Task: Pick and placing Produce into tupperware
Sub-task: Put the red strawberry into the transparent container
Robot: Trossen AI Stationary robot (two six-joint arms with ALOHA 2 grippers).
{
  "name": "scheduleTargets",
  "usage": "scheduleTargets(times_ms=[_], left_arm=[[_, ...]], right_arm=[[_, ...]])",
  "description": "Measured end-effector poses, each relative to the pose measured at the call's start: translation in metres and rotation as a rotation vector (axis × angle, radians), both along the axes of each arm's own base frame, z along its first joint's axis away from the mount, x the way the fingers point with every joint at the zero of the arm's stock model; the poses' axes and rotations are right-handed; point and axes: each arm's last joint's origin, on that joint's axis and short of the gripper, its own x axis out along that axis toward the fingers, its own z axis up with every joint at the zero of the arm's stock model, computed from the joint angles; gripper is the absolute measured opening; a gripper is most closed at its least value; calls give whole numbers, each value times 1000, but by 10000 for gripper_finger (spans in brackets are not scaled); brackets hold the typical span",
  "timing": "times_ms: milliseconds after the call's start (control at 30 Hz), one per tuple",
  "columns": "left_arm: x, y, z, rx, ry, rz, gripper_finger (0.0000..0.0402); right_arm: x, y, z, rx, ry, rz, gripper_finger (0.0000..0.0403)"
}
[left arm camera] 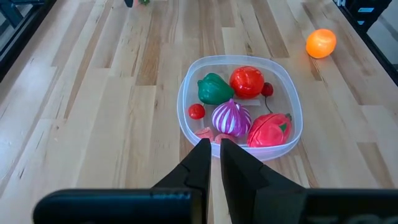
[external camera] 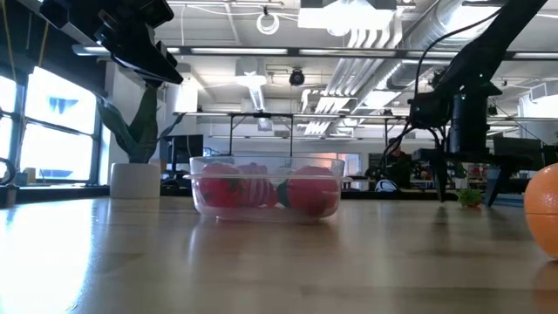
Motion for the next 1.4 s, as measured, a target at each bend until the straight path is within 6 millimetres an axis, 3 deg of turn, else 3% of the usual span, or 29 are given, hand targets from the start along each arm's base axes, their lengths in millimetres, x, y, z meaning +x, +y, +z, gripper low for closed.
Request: scheduleTargets(times_ms=[467, 933, 1400], left_arm=[[0, 0, 0, 0, 0, 0, 26], [0, 0, 0, 0, 0, 0, 26], [0, 0, 0, 0, 0, 0, 26]], right_arm=[[6, 3, 5, 19, 39, 47, 324], [3, 7, 5, 51, 73, 51, 318], [4, 5, 6, 33, 61, 73, 278]])
